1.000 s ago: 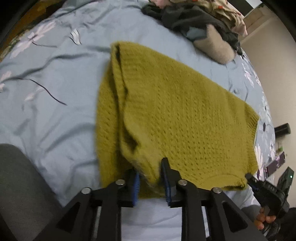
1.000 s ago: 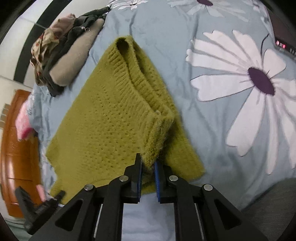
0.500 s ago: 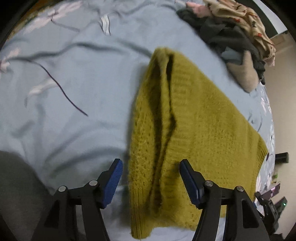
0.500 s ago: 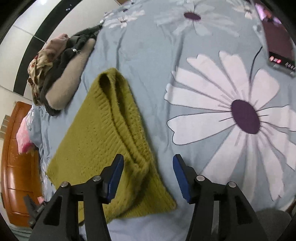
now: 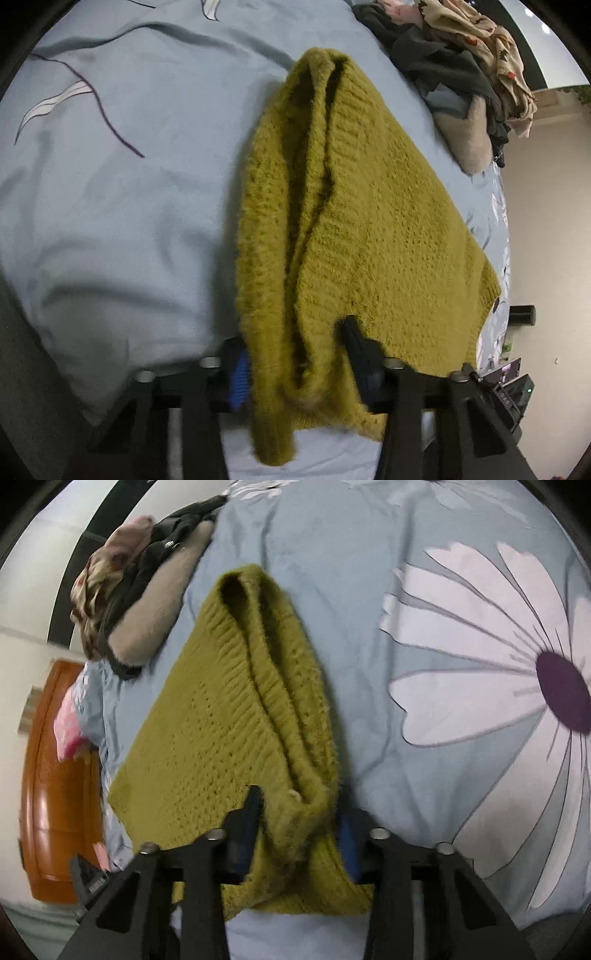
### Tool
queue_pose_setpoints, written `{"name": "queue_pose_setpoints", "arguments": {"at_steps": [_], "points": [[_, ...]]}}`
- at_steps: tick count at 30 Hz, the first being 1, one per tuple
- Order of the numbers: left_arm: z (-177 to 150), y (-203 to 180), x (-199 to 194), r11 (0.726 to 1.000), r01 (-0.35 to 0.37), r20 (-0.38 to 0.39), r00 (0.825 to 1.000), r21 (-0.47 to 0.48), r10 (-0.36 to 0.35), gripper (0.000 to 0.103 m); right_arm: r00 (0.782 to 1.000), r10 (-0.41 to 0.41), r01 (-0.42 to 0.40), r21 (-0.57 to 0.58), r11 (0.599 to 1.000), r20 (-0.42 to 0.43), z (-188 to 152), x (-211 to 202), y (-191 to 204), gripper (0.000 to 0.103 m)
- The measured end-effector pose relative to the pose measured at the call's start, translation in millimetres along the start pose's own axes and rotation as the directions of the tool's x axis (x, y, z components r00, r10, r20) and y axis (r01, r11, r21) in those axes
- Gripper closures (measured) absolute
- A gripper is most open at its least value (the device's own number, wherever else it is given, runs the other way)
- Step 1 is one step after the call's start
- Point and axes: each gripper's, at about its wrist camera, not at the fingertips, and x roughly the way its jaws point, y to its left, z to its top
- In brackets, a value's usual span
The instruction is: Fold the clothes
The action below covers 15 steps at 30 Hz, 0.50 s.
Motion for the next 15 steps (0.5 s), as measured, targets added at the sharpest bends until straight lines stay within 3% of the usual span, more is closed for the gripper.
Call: {"name": "queue_pose_setpoints", "arguments": {"at_steps": [1,7,11,15], "points": [[4,-2,1,1.0,0.005,0.007,1.0,-0.002,-0.005,0.081,1.0,0.014,-0.014,0.021,1.0,-0.001,1,1,2,0.079],[26,-39,-18,0.996,0.066,0.025,0.997,0.061,-0.068,0.083,0.993,0.115,-0.115,-0.036,0.993,0.018,20,-17,53,0.083],[72,-94,-45,0.982,0.117,0.082,0.988,0.15,-0.13,0.083,0.983,0.178,-0.174,-0.084,0.981,0.042,59,-21,107,0.084],[113,-151,-85,0.956,0.153,0.158,0.968,0.25,-0.196,0.083,0.968,0.229,-0.208,-0.179,0.961,0.103,93,-46,166,0.084]]}}
